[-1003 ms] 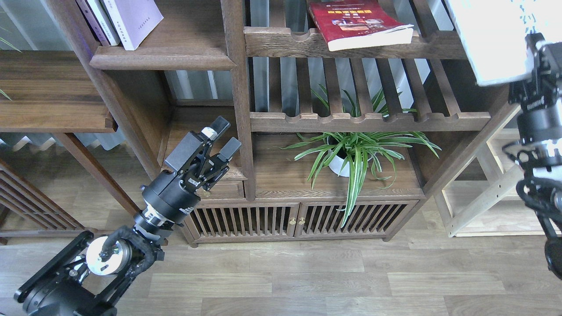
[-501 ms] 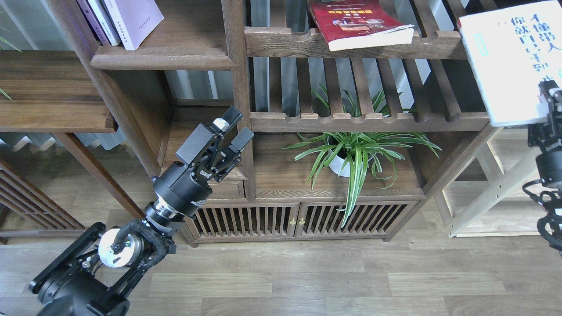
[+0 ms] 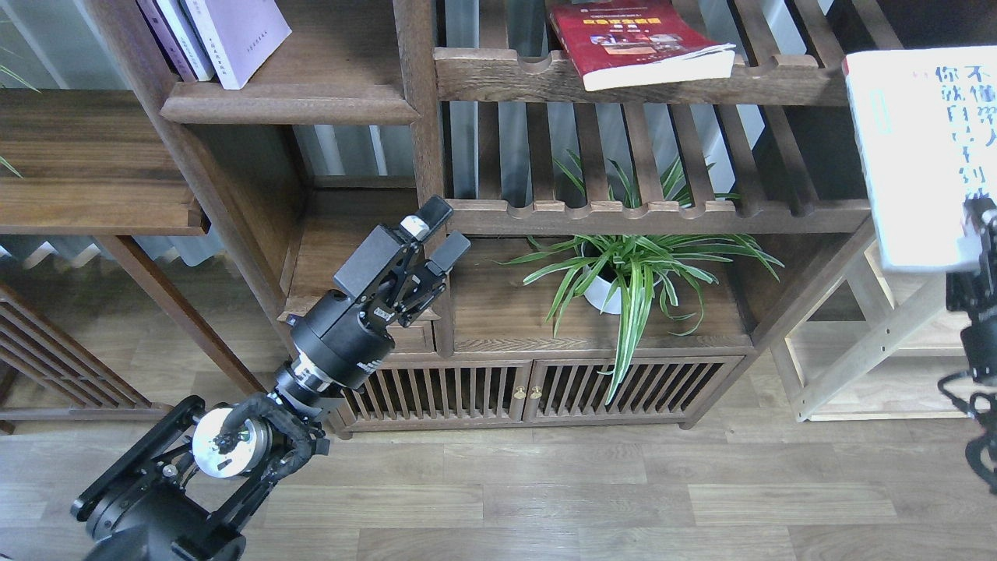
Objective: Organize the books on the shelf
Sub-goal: 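Pull the white booklet down from the top shelf with the right gripper, then bring the booklet toward the left gripper and raise the left gripper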
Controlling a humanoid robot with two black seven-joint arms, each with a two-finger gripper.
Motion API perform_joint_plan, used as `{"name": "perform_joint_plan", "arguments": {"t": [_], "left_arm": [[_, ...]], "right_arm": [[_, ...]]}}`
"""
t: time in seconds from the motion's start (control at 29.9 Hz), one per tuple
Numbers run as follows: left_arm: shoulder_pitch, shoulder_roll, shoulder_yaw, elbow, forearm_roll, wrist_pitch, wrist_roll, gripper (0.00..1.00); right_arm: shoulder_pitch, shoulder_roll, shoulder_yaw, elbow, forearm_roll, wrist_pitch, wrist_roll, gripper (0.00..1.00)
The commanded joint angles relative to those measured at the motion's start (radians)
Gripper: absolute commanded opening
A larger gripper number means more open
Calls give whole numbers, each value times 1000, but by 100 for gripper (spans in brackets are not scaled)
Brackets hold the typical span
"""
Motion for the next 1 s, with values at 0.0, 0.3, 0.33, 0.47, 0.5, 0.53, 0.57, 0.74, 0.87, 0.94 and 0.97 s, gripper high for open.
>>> {"name": "perform_joint_plan", "arguments": {"t": [0.0,0.3,0.33,0.47,0.5,0.53,0.57,0.74,0.87,0.94,0.97], "left_arm": [[0,-1,14,3,-1,0,0,99],[-9,-36,80,26,0,0,3,99],[-10,-36,92,32,0,0,3,99],[-30,-38,136,58,0,0,5,98],[-32,-36,150,60,-1,0,5,98],[-32,-36,158,62,-1,0,5,98],[-32,-36,167,63,-1,0,5,98],[-33,-56,161,63,-14,0,0,98],[-52,-56,150,66,-33,0,0,98],[-61,-56,153,77,-62,0,3,98],[-67,-56,153,81,-73,0,3,98]], "right_arm": [[-43,3,-17,5,-1,1,0,4],[-54,30,-95,18,-17,1,2,4],[-48,37,-97,18,-23,1,0,4],[-16,72,-114,18,-46,1,2,4],[6,75,-133,18,-47,1,2,4],[23,75,-149,18,-50,1,2,4],[41,75,-170,18,-52,1,2,4],[96,80,-236,18,-63,1,2,4],[115,99,-253,18,-64,1,2,4],[133,104,-256,18,-64,1,2,4],[142,109,-258,18,-64,1,2,4]]}}
